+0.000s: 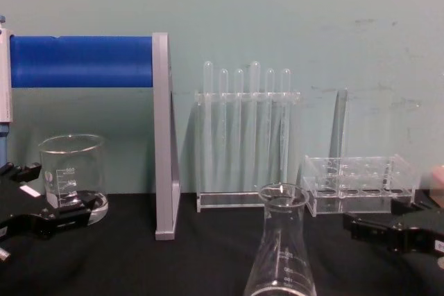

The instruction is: Grasp the erlenmeyer flask with one hand, shake it three times, then place it back.

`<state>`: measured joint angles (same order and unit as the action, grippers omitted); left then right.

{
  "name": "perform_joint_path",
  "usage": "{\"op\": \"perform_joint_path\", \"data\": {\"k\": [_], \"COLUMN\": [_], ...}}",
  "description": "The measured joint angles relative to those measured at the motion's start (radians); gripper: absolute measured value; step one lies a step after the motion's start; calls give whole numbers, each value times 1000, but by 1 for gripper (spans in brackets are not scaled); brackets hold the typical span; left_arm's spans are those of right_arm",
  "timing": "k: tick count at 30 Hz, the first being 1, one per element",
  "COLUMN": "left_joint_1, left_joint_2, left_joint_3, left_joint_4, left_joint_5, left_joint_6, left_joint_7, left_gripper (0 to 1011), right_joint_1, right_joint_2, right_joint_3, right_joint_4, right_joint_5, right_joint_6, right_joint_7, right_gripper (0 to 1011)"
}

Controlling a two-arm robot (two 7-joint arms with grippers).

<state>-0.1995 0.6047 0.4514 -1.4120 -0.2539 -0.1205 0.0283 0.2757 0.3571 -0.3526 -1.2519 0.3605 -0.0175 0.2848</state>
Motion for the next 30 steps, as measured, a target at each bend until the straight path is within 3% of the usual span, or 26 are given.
{"op": "perform_joint_path", "data": {"k": [30], "left_joint_1": [0], "left_joint_2": [0], "left_joint_3": [0], "left_joint_4": [0], "left_joint_5": [0], "left_joint_6": [0], "left_joint_7": [0], "left_gripper": [1000], "right_joint_1": [0], "right_joint_2": [0], "right_joint_3": [0], "right_joint_4": [0], "right_joint_5": [0], "right_joint_6": [0], "right_joint_7": [0], "right_gripper": [1000]}}
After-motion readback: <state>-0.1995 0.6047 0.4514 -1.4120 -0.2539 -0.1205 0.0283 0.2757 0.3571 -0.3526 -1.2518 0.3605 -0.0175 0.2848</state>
